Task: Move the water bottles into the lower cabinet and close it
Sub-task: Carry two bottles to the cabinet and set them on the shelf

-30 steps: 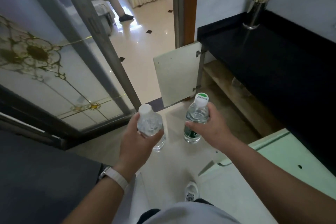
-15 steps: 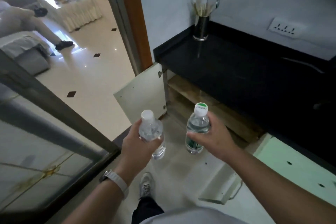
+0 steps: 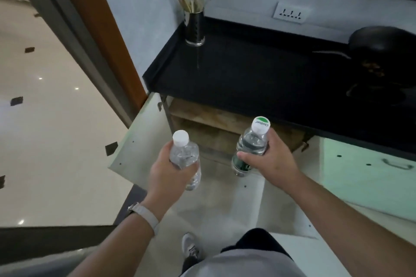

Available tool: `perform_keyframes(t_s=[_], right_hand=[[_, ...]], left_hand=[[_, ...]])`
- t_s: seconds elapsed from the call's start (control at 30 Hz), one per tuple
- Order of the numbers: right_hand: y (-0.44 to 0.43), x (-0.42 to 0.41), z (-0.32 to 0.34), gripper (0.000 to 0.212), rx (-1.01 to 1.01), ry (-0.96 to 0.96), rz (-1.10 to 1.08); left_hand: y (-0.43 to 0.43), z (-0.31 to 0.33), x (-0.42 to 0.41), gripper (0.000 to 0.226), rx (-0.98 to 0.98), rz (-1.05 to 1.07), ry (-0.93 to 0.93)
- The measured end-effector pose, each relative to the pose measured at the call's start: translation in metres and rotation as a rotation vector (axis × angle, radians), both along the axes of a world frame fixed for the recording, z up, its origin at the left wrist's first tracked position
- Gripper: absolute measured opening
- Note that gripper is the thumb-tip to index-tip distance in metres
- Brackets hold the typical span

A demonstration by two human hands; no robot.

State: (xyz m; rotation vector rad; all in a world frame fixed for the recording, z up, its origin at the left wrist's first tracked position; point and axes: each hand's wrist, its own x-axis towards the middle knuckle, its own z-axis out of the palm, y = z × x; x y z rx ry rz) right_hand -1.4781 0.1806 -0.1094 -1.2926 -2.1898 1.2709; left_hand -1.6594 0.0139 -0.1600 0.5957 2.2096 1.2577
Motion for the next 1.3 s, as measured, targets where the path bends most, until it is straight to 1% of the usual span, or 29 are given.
perform_keyframes(t_s=[0.1, 0.23, 0.33, 0.4, 0.53, 0.63, 0.73, 0.83, 0.93, 1.07, 1.2, 1.3], right_hand=[[-0.001, -0.002, -0.001, 0.050, -0.009, -0.011, -0.073], [0.005, -0.003, -0.013, 0.055, -0.045, -0.021, -0.144], [0.010, -0.004, -0.023, 0.054, -0.047, -0.007, -0.191], [0.022, -0.007, -0.039, 0.054, -0.090, -0.003, -0.224], [0.037, -0.014, -0.064, 0.056, -0.132, -0.016, -0.266], [0.058, -0.022, -0.087, 0.062, -0.171, -0.035, -0.251], [0.077, -0.030, -0.117, 0.064, -0.145, -0.062, -0.190], [0.093, -0.041, -0.161, 0.067, -0.126, -0.081, -0.182], [0.104, -0.056, -0.213, 0.069, -0.134, -0.059, -0.207], [0.118, -0.074, -0.288, 0.067, -0.114, -0.024, -0.237], [0.137, -0.087, -0.362, 0.065, -0.077, 0.024, -0.242], [0.150, -0.094, -0.400, 0.062, -0.027, 0.082, -0.237]], left_hand=[[0.014, -0.009, -0.015, 0.069, -0.002, -0.058, -0.037], [0.032, -0.019, -0.021, 0.057, -0.006, -0.077, -0.073], [0.040, -0.019, -0.021, 0.059, -0.015, -0.113, -0.077], [0.053, -0.029, -0.024, 0.059, -0.064, -0.155, -0.068], [0.072, -0.037, -0.033, 0.053, -0.110, -0.163, -0.054], [0.091, -0.047, -0.040, 0.050, -0.125, -0.167, -0.039], [0.112, -0.069, -0.049, 0.051, -0.143, -0.175, -0.033], [0.133, -0.108, -0.057, 0.053, -0.145, -0.195, -0.047], [0.149, -0.157, -0.062, 0.062, -0.105, -0.156, -0.052], [0.167, -0.236, -0.066, 0.062, -0.047, -0.113, -0.077], [0.186, -0.326, -0.078, 0.063, 0.025, -0.135, -0.063], [0.200, -0.376, -0.090, 0.067, 0.072, -0.141, -0.041]])
